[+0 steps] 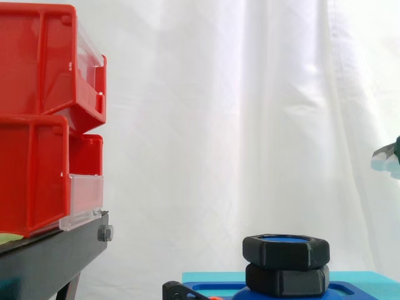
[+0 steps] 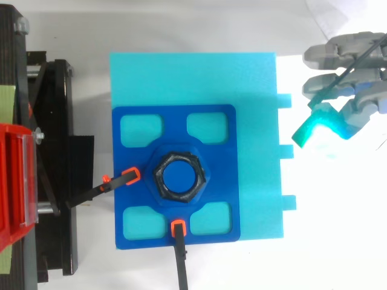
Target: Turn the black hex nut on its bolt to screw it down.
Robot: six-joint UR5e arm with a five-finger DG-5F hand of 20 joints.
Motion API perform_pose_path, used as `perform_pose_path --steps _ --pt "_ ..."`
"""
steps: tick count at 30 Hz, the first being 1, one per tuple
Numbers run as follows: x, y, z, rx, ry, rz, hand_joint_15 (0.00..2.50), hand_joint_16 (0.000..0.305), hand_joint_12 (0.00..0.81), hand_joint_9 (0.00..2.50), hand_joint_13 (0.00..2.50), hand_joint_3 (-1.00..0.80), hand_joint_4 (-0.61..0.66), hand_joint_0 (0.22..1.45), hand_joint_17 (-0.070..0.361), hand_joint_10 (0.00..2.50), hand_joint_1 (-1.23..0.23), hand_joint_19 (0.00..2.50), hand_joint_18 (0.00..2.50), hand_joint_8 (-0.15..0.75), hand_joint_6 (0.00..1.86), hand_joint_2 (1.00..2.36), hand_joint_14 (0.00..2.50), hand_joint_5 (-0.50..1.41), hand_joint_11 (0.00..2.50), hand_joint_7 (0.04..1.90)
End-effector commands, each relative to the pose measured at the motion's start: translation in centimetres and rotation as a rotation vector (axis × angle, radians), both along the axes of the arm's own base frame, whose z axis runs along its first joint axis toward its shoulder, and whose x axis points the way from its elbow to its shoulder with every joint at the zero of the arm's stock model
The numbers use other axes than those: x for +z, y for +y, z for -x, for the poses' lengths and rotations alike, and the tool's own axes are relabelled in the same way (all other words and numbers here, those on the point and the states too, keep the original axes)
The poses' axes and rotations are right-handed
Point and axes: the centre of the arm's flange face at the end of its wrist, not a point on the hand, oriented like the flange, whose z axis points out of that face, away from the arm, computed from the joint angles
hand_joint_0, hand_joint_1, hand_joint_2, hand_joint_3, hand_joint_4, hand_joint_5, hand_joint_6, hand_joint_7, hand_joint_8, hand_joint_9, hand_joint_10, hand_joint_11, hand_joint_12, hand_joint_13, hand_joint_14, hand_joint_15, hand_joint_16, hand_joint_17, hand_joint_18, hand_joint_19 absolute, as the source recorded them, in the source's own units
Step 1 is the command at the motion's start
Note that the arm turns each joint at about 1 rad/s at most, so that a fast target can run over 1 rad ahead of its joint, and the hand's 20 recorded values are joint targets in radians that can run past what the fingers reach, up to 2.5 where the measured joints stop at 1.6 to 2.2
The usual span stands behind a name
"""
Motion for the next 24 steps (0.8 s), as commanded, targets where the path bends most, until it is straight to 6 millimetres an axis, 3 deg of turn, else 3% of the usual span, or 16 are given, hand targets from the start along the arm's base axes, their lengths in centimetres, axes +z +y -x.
perform_pose_path --steps 1,8,24 --pt "0.00 -0.07 0.02 -0.002 0.000 0.000 0.00 0.053 0.345 0.34 0.15 -0.48 0.23 0.48 0.118 0.00 -0.40 0.17 0.15 0.257 0.50 1.00 0.00 -0.24 0.01 0.73" --pt "0.00 0.01 0.00 0.000 0.000 0.000 0.00 0.053 0.354 0.30 0.12 -0.49 0.25 0.48 0.120 0.00 -0.38 0.18 0.12 0.253 0.50 1.00 0.00 -0.24 0.00 0.68" --pt "0.00 0.01 0.00 0.000 0.000 0.000 0.00 0.056 0.371 0.14 0.00 -0.50 0.16 0.46 0.126 0.00 -0.32 0.18 0.00 0.238 0.50 1.00 0.00 -0.25 0.00 0.72"
